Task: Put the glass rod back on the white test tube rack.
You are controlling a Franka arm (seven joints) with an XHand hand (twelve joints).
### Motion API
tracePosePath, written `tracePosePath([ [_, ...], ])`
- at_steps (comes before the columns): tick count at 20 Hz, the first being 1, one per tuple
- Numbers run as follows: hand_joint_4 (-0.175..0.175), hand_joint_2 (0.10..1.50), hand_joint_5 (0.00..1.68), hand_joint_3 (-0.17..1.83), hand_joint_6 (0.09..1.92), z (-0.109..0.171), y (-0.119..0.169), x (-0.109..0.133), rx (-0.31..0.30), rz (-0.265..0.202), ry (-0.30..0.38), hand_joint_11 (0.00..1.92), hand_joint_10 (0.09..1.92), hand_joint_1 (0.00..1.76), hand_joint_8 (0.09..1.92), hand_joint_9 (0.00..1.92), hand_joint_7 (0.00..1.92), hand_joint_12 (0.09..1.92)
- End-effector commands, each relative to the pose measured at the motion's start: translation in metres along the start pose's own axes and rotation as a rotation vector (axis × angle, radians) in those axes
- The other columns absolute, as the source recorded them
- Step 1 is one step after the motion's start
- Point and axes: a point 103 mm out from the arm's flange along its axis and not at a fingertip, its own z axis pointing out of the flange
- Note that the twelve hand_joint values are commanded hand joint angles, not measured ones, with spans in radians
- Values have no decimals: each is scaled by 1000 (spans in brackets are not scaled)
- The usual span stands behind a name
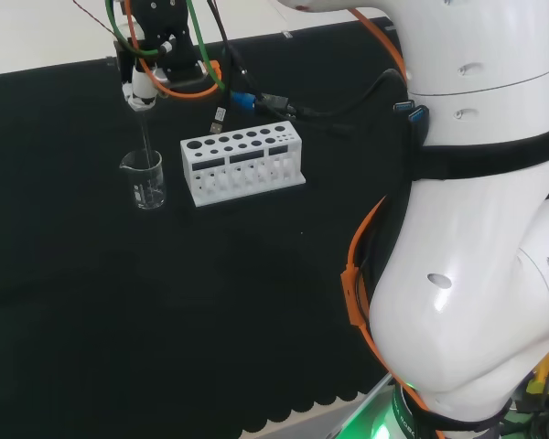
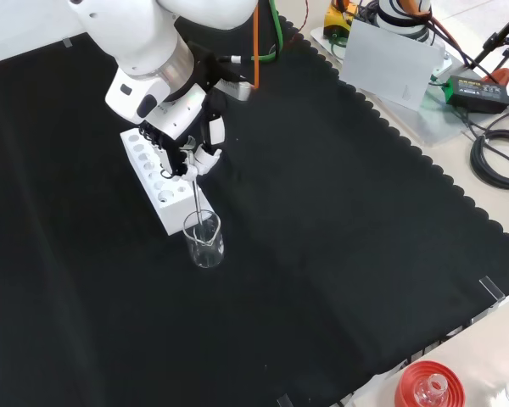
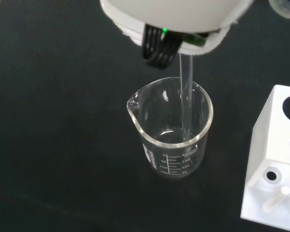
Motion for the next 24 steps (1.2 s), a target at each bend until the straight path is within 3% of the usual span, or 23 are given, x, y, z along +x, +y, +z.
tracePosePath([
  [1,-175,626,1206,690,582,2,-1,1,6,7,-2,1601,182,1331,600,1822,1439,573],
  [11,-175,625,1205,691,584,3,-7,-2,3,11,3,1601,180,1331,601,1823,1439,573],
  [24,-175,625,1205,692,586,-17,-15,2,-10,27,3,1600,177,1331,602,1823,1438,573],
])
